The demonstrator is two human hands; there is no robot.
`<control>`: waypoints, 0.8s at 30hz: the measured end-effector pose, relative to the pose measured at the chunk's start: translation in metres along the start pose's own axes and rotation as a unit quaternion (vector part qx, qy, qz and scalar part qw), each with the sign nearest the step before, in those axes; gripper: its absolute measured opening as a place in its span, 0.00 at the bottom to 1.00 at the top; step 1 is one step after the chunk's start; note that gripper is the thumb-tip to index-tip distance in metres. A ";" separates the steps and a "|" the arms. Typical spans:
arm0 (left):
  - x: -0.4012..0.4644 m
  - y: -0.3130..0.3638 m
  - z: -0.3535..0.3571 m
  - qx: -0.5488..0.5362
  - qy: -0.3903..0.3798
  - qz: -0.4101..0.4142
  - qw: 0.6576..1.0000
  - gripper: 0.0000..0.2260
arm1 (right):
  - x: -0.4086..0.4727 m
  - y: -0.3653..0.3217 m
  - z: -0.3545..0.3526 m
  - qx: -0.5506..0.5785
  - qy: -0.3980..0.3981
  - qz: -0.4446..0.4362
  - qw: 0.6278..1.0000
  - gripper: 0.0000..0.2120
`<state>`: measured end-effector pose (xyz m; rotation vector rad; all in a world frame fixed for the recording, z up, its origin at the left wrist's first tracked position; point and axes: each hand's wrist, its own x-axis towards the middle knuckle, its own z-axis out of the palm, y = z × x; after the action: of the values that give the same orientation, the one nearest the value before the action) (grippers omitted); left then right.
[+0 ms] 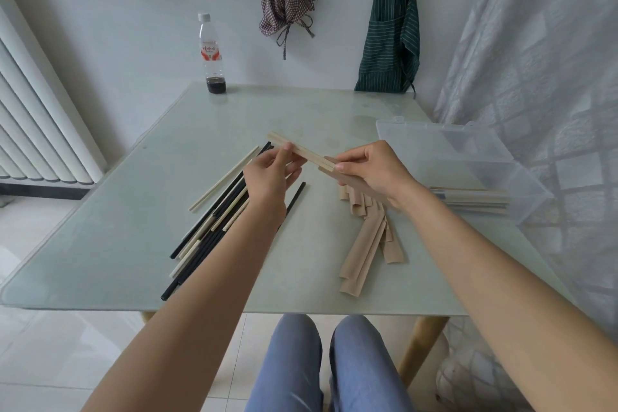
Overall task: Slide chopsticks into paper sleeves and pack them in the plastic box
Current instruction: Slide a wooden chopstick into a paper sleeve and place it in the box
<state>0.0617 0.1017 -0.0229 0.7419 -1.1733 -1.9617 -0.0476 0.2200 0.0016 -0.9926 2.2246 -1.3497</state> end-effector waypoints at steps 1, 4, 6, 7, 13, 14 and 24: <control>-0.002 -0.002 0.001 -0.001 -0.002 0.000 1.000 0.06 | 0.001 0.000 0.001 -0.007 0.011 -0.007 1.000 0.07; -0.003 -0.004 0.002 -0.004 -0.009 -0.003 1.000 0.06 | 0.001 0.001 0.001 -0.042 0.051 -0.026 0.997 0.07; -0.002 -0.002 0.001 0.006 -0.016 -0.012 1.000 0.05 | -0.001 0.001 -0.001 -0.055 0.050 -0.035 0.997 0.08; -0.001 0.000 0.002 0.009 -0.017 -0.013 1.000 0.05 | -0.001 0.001 -0.002 -0.064 0.046 -0.039 0.996 0.08; 0.001 0.003 0.025 0.037 -0.011 0.025 0.999 0.04 | 0.002 0.009 -0.028 -0.163 0.074 -0.062 0.982 0.08; 0.001 0.002 0.032 0.055 -0.018 0.035 0.998 0.04 | 0.001 0.012 -0.036 -0.171 0.087 -0.064 0.979 0.08; 0.003 -0.042 0.123 0.458 -0.182 0.203 0.846 0.06 | -0.001 0.065 -0.132 -0.296 0.134 0.001 0.946 0.08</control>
<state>-0.0464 0.1730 -0.0096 0.4849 -2.3422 -1.1330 -0.1533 0.3226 0.0080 -1.0319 2.9324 -0.8547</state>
